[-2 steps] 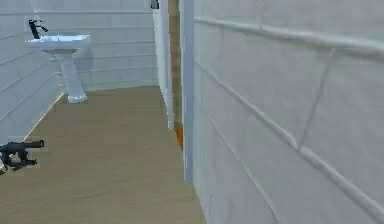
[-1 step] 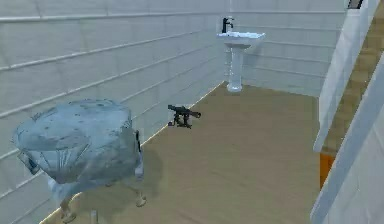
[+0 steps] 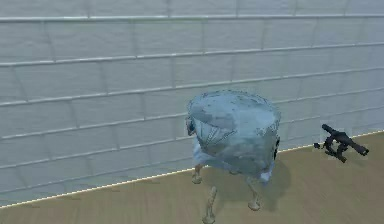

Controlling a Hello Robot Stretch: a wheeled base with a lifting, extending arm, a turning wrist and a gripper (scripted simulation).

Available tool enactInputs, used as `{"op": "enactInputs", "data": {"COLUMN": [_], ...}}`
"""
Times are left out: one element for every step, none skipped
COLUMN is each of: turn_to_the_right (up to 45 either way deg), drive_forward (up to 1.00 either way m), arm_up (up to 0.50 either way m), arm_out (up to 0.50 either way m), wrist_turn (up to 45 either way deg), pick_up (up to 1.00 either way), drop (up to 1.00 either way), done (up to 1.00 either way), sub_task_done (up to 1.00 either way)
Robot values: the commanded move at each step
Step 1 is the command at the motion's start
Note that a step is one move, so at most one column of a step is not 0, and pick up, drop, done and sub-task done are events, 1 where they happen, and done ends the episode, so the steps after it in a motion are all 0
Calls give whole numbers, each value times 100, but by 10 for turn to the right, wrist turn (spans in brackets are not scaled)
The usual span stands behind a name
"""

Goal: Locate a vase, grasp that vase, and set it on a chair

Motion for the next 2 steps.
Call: {"op": "enactInputs", "data": {"turn_to_the_right": [-180, 0], "drive_forward": [0, 30], "arm_up": [0, 0], "arm_out": [0, 0], "wrist_turn": [0, 0], "pick_up": [0, 0], "drop": [0, 0], "done": [0, 0], "sub_task_done": [0, 0]}}
